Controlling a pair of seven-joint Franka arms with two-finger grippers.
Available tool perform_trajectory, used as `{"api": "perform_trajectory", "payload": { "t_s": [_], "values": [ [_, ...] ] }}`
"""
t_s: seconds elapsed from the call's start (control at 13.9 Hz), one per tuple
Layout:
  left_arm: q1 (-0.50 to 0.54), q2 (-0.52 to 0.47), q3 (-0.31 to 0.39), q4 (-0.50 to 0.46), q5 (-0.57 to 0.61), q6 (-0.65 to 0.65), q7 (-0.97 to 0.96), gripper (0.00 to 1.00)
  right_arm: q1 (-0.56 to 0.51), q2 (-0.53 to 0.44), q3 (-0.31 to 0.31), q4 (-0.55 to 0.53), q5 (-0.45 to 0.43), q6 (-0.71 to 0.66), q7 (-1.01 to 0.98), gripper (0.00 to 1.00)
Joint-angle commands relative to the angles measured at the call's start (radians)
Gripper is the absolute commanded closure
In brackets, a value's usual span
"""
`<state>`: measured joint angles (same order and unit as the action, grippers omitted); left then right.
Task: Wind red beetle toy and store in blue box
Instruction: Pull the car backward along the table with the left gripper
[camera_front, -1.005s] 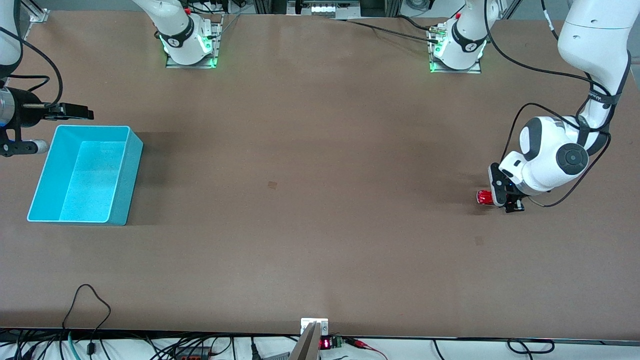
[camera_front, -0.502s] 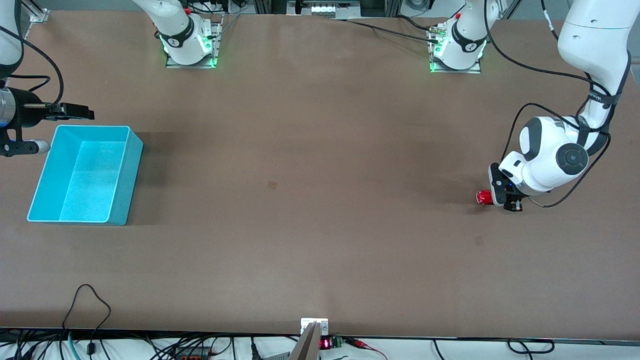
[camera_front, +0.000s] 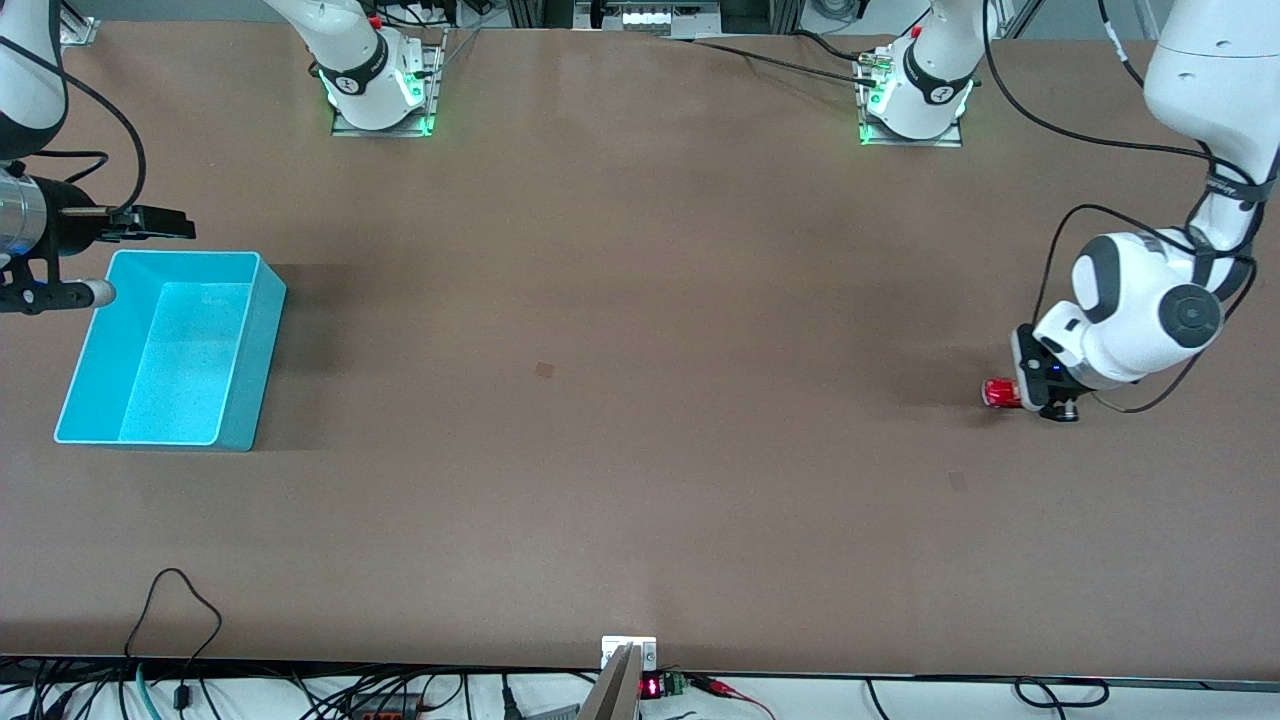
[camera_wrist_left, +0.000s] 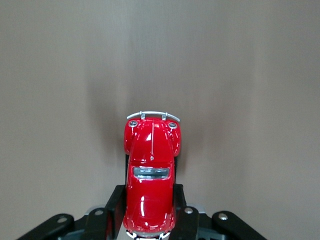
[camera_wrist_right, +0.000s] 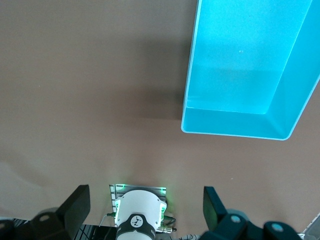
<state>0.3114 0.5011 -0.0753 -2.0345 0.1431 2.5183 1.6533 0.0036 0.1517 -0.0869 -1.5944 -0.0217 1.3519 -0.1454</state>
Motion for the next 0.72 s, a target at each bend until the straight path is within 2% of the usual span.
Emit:
{"api": "perform_trajectory", "payload": {
  "t_s": [0.0,0.29,0.5,0.57,0.65],
  "values": [
    [0.089,0.076,-0.006,0.037,0.018,0.002,0.094,0.80,0.006,-0.003,0.003,0.016,-0.018,-0.014,-0.014,0.00],
    [0.181,0.093,-0.006,0.060,0.016,0.004,0.201,0.80,0.007,-0.001,0.003,0.016,-0.038,-0.014,-0.014,0.00],
    [0.190,0.093,-0.006,0.062,0.016,0.004,0.215,0.77,0.015,-0.003,0.003,0.017,-0.040,-0.013,-0.014,0.00],
    [0.187,0.091,-0.007,0.068,0.016,0.004,0.215,0.68,0.015,-0.001,0.003,0.017,-0.040,-0.011,-0.014,0.00],
    [0.187,0.091,-0.007,0.074,0.016,0.004,0.215,0.29,0.016,-0.001,0.003,0.017,-0.041,-0.011,-0.014,0.00]
  ]
}}
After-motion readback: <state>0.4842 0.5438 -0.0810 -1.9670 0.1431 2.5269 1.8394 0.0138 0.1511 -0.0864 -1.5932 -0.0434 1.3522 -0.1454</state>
